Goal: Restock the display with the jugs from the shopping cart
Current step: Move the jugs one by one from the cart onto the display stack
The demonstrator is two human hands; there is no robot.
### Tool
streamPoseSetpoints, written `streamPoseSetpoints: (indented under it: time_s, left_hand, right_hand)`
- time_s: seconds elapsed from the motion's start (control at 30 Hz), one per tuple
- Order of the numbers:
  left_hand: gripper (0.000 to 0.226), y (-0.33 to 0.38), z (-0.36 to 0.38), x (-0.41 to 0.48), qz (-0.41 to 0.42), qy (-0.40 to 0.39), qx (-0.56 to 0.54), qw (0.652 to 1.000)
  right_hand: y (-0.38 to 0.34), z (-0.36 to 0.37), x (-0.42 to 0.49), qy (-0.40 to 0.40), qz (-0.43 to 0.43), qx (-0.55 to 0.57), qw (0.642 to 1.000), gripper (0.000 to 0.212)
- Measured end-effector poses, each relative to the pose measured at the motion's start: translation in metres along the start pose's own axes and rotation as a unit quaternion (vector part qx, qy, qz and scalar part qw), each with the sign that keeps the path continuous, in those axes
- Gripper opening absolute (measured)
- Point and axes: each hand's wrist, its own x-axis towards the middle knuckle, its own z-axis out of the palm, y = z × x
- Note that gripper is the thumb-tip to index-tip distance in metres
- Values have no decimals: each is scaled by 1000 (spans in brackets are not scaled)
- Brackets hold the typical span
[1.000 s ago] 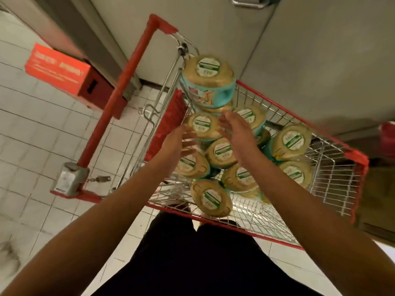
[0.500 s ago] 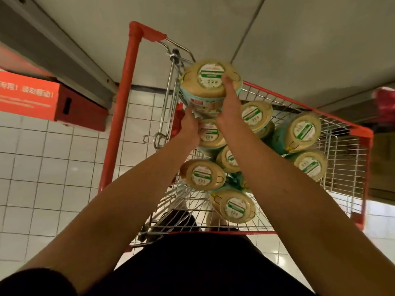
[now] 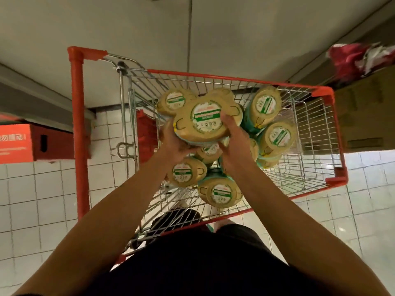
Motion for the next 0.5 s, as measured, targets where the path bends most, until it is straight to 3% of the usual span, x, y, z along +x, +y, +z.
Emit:
streamPoseSetpoints:
  time_s: [0.17,0.37,0.5]
  left_hand:
    - [68,-59,55,-22,-62,-44,85,994]
    - [64,-170,148,-23,-101,-31,165,981]
    - [64,-255,218,-19,-122,-73,218,966]
  right_hand:
    - [-12,-100,-47,3,-73,5,997,25]
    - [-37,-237,-81,78,-83,72,991,27]
    - [-65,-344,-101,103,-98,104,984,35]
